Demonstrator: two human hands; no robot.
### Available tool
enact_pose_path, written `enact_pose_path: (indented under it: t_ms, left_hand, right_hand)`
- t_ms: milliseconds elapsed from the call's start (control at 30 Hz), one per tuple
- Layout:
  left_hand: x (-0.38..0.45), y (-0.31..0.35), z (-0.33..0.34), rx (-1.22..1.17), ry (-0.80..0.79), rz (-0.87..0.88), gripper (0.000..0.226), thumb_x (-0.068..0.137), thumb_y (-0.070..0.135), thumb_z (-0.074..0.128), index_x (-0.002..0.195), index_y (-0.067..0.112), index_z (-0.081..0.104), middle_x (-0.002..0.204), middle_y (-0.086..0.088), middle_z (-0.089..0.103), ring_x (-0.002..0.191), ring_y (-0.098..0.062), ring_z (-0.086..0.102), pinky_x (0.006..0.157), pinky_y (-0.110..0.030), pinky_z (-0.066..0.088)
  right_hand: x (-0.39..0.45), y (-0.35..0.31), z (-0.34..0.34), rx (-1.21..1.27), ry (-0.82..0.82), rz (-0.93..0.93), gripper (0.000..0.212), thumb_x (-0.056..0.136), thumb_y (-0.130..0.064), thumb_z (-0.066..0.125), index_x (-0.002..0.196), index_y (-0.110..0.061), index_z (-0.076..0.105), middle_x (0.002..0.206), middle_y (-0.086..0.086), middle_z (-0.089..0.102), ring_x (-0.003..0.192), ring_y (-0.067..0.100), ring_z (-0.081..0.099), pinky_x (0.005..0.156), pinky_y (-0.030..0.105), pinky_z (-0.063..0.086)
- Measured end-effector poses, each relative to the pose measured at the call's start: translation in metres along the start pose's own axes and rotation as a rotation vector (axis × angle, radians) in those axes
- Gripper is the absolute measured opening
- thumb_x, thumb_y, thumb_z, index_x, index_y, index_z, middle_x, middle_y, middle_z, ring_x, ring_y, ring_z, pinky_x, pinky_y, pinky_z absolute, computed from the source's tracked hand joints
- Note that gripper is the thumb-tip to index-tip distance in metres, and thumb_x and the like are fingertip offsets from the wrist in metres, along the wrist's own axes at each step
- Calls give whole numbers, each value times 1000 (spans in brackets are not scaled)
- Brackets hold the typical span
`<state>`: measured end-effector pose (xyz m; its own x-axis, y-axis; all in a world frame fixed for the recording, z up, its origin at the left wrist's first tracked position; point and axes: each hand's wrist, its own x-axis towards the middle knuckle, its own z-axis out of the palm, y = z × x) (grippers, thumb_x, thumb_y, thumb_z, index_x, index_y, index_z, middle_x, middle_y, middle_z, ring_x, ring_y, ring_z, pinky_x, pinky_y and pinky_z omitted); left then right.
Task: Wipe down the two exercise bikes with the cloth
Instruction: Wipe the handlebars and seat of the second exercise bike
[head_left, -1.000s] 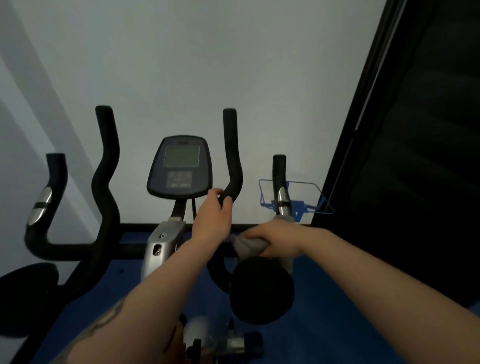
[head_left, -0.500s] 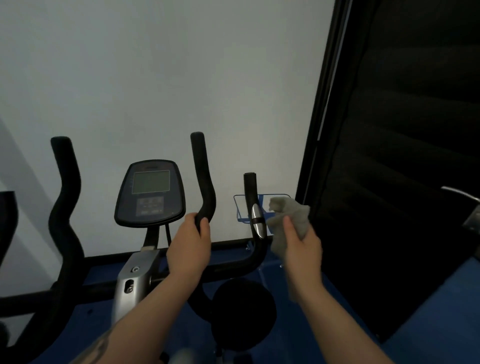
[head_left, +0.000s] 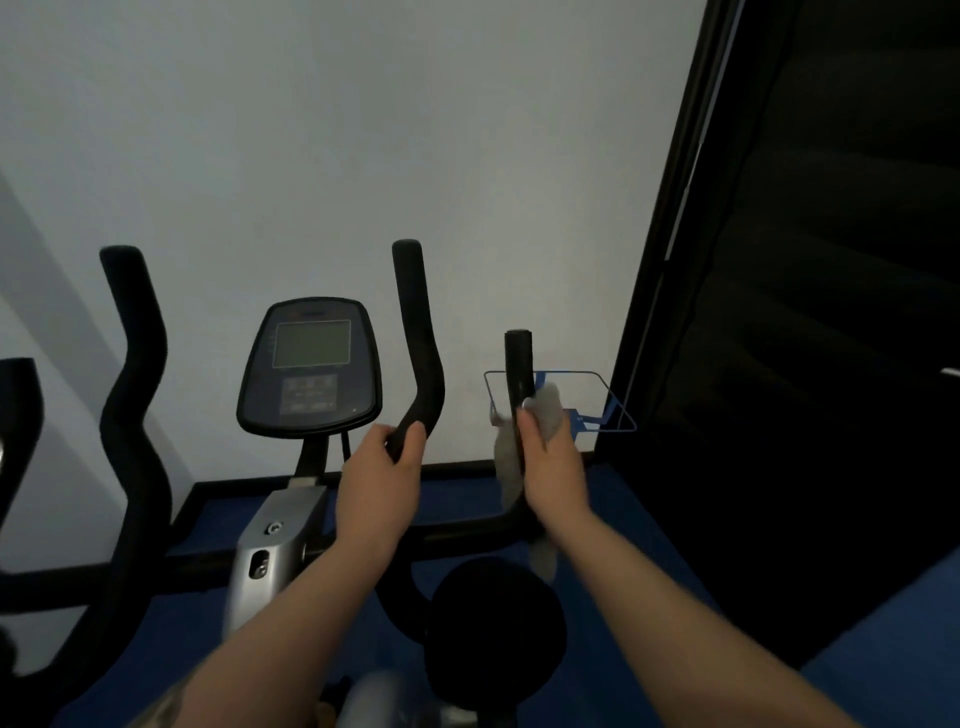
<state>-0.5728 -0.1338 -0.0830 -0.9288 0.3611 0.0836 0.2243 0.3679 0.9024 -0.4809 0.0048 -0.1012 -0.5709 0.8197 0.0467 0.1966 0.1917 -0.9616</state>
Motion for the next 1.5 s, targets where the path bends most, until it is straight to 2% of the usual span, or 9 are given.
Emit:
enact_pose_path:
  t_ms: [233,367,533,800,1033,1133,1267,1400,1500]
  left_hand:
    - [2,0,0,109,-11,27,32,96,53,43,87,24,54,75,-7,64,66,-28,64,68,-49,56]
    - [0,2,-2,97,-6,10,32,95,54,44,88,24,54,74,-7,64,65,-29,64,68,-48,56]
    - [0,1,-1,107,-5,19,31,95,54,44,84,26,53,70,-5,63,61,-24,63,63,-45,57]
    - [1,0,2,125,42,22,35,95,51,46,79,21,55,64,-3,61,55,-23,62,58,-41,54]
    - [2,1,3,140,47,24,34,95,50,46,77,22,53,63,-2,60,54,-20,62,55,-37,53]
    - [2,3,3,159,47,23,34,96,49,45,79,20,54,65,-4,61,55,-22,62,57,-41,55]
    - [-2,5,1,123,42,19,34,96,49,45,83,19,56,70,-6,63,60,-24,63,58,-43,56]
    - [-5,2,2,130,69,44,35,96,49,46,88,18,59,76,-4,66,65,-16,61,53,-31,45]
    - [-8,0,1,95,86,54,31,97,47,47,95,19,60,83,-1,67,73,-13,61,60,-29,46]
  right_hand:
    - [-3,9,-7,-130,-112,9,36,99,-52,40,124,-27,34,111,2,62,86,9,57,72,29,46]
    - [43,-27,-9,-188,-203,12,63,99,-51,40,147,-14,23,137,12,49,121,28,51,92,31,39]
    - [6,-7,5,-253,-74,-153,71,93,-67,11,155,-33,5,157,-2,23,136,25,35,101,42,36]
    - [77,-52,12,-192,-3,-247,47,102,-45,34,142,-22,26,132,5,48,98,28,60,78,45,54]
    - [60,-18,2,-330,-105,-182,56,102,-43,38,147,-18,18,131,10,51,102,28,55,79,32,40]
    - [81,-42,-4,-200,-255,-91,46,101,-45,41,129,-11,31,117,7,57,96,21,55,79,30,41]
    - [53,-22,-3,144,-130,-38,33,97,-40,54,121,-17,49,112,0,62,100,16,60,74,23,46]
    - [1,16,-8,583,-169,212,49,90,-45,61,131,-18,54,119,7,66,107,22,64,93,36,53]
    - [-34,29,0,855,-175,386,61,79,-52,66,130,-20,58,112,10,69,97,26,68,85,39,56]
